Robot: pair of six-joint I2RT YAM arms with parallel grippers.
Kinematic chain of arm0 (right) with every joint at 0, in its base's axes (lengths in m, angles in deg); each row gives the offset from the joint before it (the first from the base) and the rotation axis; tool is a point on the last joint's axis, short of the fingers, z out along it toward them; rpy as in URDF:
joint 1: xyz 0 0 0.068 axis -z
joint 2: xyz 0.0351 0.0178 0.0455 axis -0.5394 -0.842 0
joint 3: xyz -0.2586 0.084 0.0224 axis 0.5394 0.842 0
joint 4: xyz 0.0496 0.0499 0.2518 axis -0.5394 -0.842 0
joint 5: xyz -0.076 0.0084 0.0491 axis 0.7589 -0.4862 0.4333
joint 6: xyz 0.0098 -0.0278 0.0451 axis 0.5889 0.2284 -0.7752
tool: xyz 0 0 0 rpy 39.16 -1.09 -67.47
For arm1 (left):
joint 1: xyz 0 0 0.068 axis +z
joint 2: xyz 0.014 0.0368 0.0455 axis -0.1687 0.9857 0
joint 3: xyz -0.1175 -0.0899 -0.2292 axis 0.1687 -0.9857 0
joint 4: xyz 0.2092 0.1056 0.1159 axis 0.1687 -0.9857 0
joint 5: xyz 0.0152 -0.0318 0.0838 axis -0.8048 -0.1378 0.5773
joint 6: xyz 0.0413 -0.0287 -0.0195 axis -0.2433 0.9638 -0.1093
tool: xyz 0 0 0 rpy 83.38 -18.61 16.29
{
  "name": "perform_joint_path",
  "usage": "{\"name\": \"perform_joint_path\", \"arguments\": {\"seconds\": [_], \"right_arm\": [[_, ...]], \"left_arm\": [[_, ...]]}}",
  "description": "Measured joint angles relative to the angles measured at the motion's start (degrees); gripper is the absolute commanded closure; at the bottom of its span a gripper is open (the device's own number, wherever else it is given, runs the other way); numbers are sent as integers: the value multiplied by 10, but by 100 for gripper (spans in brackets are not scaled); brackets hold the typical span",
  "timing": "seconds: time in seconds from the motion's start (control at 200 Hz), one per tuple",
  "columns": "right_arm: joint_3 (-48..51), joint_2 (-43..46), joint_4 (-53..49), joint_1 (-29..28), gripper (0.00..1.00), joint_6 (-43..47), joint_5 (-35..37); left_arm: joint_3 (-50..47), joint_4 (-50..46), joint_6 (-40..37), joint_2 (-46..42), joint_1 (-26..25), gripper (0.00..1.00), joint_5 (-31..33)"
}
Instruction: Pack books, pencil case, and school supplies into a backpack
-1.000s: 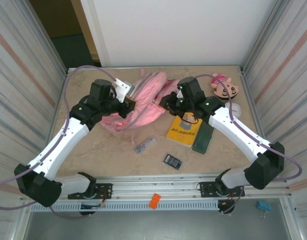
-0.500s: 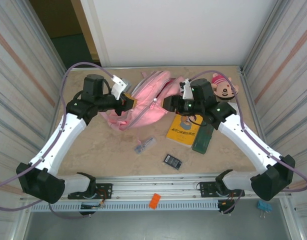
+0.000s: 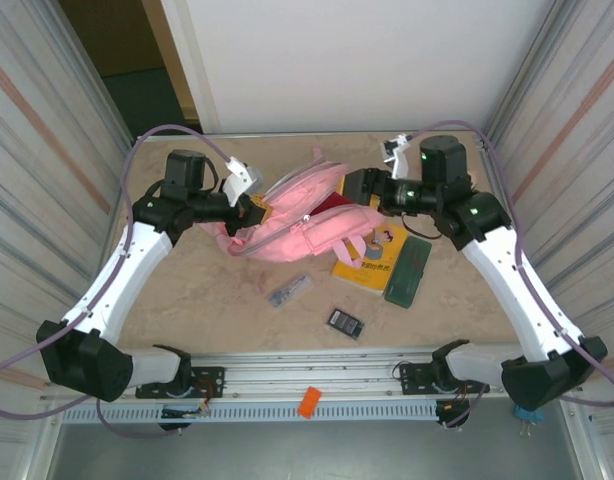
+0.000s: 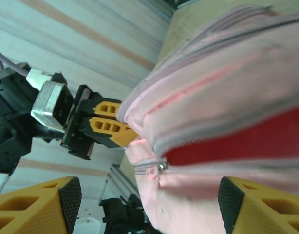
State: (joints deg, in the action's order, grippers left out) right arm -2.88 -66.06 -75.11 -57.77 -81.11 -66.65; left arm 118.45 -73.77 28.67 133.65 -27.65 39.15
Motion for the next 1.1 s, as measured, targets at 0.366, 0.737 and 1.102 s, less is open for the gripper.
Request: {"name": "perform_joint_path", "arguments": {"seconds": [0.366, 0.737, 1.102], "right_arm": [[-5, -108, 69, -54, 80, -35, -14], [94, -81, 215, -98, 100, -128, 133], [94, -101, 286, -141, 100, -141, 151]], "left_arm": [[0, -7, -31, 0, 0, 100, -13], [46, -19, 165, -68, -9, 48, 89], [-30, -72, 447, -183, -105, 39, 126]]}}
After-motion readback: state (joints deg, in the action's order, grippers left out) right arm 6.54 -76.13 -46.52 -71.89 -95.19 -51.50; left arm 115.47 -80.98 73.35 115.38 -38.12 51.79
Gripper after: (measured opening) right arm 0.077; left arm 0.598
